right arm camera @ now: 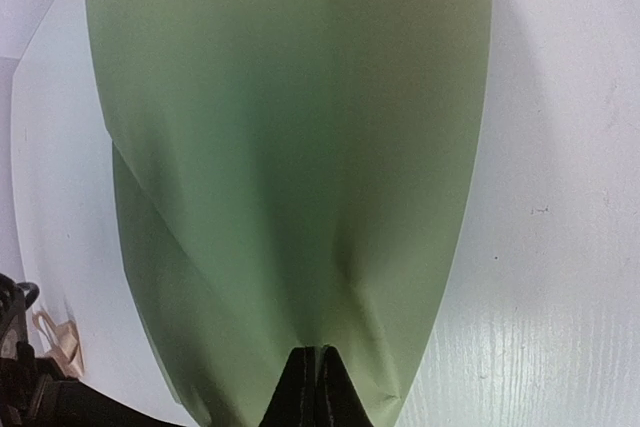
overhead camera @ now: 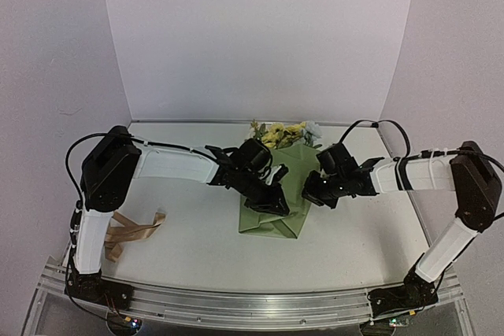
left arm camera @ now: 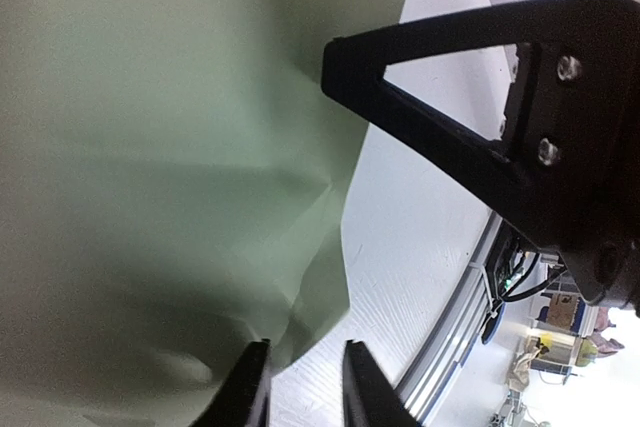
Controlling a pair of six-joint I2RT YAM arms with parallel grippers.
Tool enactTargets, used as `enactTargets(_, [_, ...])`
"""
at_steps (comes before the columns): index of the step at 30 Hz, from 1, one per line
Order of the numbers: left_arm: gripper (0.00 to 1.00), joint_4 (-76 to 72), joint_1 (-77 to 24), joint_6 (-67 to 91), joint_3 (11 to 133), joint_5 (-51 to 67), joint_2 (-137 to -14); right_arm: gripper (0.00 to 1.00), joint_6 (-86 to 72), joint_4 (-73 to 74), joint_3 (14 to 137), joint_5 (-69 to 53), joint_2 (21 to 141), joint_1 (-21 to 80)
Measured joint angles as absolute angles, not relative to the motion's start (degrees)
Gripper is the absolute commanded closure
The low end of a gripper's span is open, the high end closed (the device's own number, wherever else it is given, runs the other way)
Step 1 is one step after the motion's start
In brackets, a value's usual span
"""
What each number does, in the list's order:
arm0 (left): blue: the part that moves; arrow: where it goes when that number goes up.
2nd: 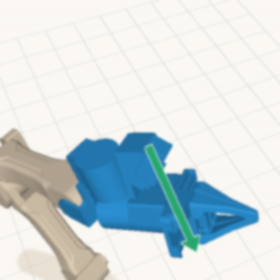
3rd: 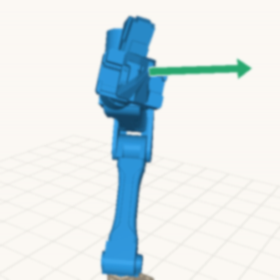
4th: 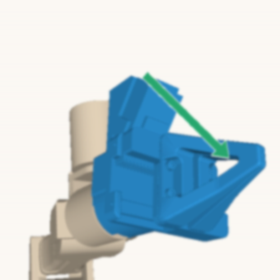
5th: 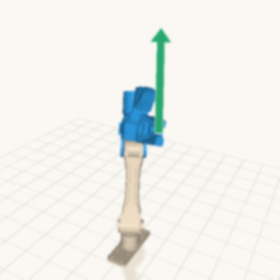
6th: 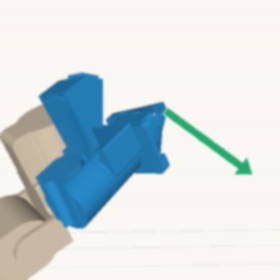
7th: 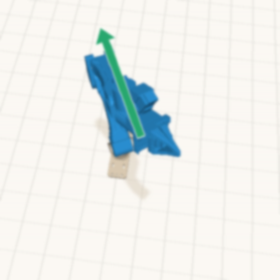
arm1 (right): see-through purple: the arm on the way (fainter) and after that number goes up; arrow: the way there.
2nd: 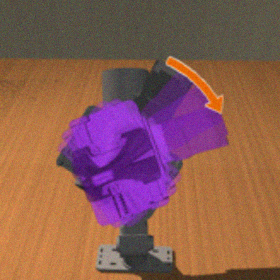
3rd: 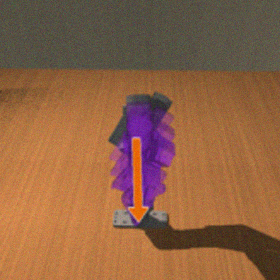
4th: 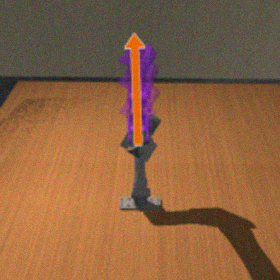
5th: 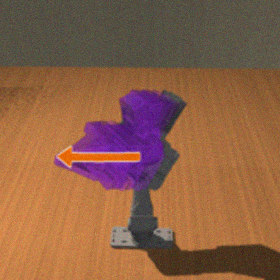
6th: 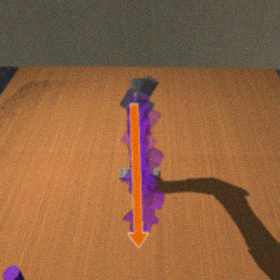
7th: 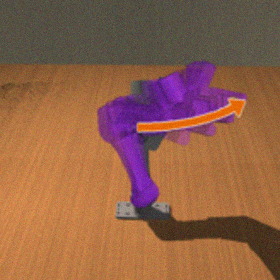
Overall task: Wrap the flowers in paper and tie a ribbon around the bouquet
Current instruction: Fold the 2/3-folded wrapping paper at the center of the board.
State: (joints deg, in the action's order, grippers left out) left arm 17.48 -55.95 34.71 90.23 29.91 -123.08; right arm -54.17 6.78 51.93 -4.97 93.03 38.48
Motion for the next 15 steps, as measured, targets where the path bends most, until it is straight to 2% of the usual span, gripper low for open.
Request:
enactTargets(3, [0.46, 16.33, -55.96, 34.89, 88.92, 29.95, -122.50, 1.00, -53.58, 6.73, 52.25, -4.87, 94.35, 38.29])
enactTargets(7, [0.43, 14.60, -55.78, 36.04, 83.96, 29.90, -118.56, 1.00, -52.32, 6.74, 52.29, -4.23, 95.33, 38.22])
enactTargets(10, [0.50, 12.00, -55.13, 37.78, 79.46, 30.42, -113.88, 1.00, -51.39, 6.72, 52.30, -3.68, 95.42, 38.22])
enactTargets(15, [0.68, 9.18, -52.45, 40.25, 77.61, 30.87, -111.03, 1.00, -50.24, 6.70, 52.31, -2.93, 95.39, 38.22])
